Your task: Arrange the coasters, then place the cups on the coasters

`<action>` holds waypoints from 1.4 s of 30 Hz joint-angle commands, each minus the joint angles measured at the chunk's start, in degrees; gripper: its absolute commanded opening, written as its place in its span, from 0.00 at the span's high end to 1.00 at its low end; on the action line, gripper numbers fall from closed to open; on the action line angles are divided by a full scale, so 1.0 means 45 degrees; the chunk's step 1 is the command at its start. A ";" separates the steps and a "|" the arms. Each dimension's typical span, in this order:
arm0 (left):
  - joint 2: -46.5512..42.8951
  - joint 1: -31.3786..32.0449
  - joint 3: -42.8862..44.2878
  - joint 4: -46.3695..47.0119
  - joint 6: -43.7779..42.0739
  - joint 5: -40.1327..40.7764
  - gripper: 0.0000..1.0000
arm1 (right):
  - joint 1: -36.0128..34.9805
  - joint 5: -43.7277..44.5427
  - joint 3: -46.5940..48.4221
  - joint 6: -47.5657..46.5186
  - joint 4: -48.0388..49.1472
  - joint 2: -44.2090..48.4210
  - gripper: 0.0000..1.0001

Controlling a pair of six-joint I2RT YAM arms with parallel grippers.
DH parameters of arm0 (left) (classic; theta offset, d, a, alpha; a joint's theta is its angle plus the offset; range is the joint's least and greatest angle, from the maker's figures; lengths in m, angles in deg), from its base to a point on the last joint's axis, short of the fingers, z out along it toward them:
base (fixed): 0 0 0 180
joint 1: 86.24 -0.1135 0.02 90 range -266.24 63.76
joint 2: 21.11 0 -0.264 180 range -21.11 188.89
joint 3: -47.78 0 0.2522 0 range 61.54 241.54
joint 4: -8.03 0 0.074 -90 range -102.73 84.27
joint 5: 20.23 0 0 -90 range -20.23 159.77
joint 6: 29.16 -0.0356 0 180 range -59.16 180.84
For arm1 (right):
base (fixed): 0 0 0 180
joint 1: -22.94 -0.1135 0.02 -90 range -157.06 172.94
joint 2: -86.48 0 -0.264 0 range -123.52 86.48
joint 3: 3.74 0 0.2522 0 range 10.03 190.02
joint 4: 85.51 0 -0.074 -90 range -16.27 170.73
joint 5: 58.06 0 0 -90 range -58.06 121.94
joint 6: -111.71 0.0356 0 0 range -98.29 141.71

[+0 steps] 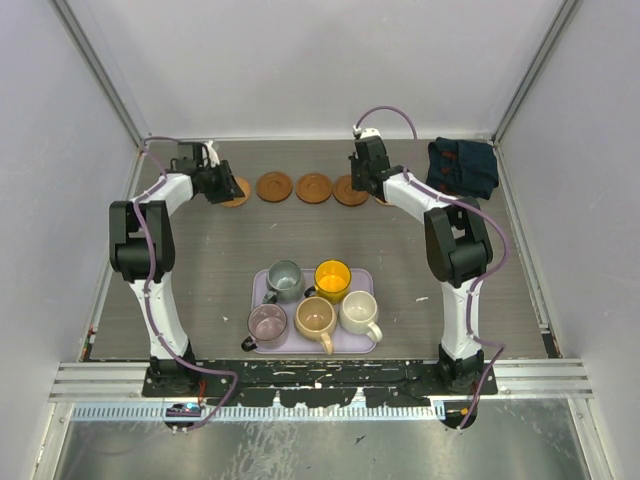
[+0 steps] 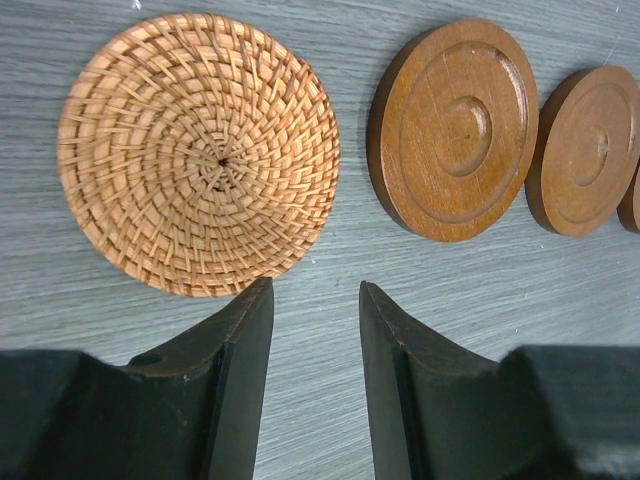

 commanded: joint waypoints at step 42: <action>-0.0878 -0.0107 -0.0896 0.1463 0.0352 -0.1258 0.58 | 0.0663 -0.0462 0.1682 0.0683 0.0143 -0.2087 0.92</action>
